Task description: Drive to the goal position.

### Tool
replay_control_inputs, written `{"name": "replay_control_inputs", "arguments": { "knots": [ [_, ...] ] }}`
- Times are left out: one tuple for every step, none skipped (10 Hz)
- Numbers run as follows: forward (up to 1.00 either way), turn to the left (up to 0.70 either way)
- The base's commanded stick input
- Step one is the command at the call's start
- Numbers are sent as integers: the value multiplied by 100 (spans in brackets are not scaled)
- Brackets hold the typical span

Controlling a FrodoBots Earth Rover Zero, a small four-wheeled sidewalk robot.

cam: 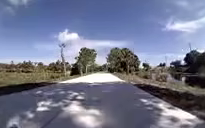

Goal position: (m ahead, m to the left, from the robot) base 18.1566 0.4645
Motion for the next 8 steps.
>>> {"name": "replay_control_inputs", "arguments": {
  "knots": [
    [85, 0],
    [85, 0],
    [85, 0],
    [85, 0],
    [85, 0],
    [85, 0],
    [85, 0],
    [85, 0]
  ]
}}
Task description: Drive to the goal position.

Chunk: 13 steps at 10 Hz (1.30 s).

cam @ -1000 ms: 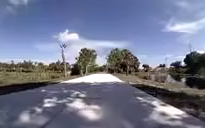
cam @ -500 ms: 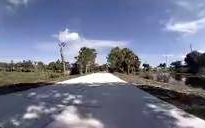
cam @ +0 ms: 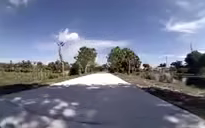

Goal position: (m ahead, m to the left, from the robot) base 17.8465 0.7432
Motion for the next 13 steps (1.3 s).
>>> {"name": "replay_control_inputs", "arguments": {
  "knots": [
    [85, 0],
    [85, 0],
    [85, 0],
    [85, 0],
    [85, 0],
    [85, 0],
    [85, 0],
    [85, 0],
    [85, 0],
    [85, 0],
    [85, 0],
    [85, 0],
    [85, 0]
  ]
}}
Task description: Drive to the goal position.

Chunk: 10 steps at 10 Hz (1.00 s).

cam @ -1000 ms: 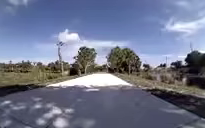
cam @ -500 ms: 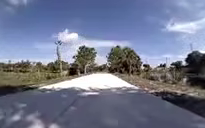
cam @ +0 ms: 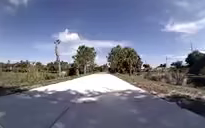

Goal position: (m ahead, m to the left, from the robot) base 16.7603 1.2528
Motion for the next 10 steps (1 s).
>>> {"name": "replay_control_inputs", "arguments": {
  "knots": [
    [85, 0],
    [85, 0],
    [85, 0],
    [85, -25],
    [85, -34],
    [85, -29],
    [85, -1],
    [85, 0],
    [85, 0],
    [85, 0]
  ]
}}
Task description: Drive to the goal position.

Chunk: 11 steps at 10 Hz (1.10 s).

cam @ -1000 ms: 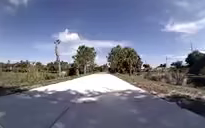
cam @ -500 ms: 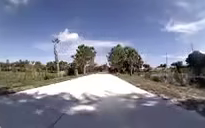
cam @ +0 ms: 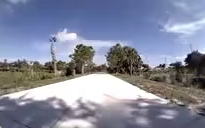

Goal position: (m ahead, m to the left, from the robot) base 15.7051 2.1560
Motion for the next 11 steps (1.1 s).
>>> {"name": "replay_control_inputs", "arguments": {
  "knots": [
    [85, 0],
    [85, 0],
    [85, 0],
    [85, 0],
    [85, 0],
    [85, 0],
    [85, 0],
    [85, 0],
    [85, 0],
    [85, 0],
    [85, 0]
  ]
}}
